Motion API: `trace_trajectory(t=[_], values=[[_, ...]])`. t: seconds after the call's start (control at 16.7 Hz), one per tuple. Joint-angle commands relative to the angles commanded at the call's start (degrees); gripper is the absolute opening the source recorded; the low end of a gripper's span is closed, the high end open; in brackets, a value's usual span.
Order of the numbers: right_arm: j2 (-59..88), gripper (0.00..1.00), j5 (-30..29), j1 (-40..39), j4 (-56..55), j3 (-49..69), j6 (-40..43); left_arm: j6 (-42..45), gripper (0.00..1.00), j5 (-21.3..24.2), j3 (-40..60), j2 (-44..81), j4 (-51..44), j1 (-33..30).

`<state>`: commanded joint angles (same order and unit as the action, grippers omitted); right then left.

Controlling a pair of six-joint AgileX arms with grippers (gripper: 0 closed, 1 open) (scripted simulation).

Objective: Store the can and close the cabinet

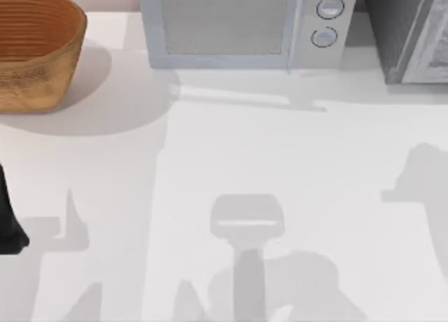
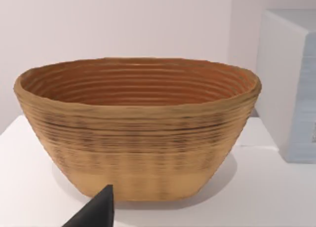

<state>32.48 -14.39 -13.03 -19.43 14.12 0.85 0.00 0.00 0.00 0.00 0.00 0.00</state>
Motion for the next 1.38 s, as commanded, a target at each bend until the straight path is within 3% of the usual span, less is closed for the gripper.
trace_trajectory(t=[0.54,1.08,1.38], values=[[-30.8,0.00,13.7,12.3,18.5,-13.4,-0.8,0.0,1.00,0.0,0.0,0.0,0.0,0.0],[-32.0,0.00,14.3,12.9,19.4,-13.6,-0.9,0.0,1.00,0.0,0.0,0.0,0.0,0.0],[-25.1,0.00,13.1,12.0,21.5,-4.3,-1.1,0.0,1.00,0.0,0.0,0.0,0.0,0.0]])
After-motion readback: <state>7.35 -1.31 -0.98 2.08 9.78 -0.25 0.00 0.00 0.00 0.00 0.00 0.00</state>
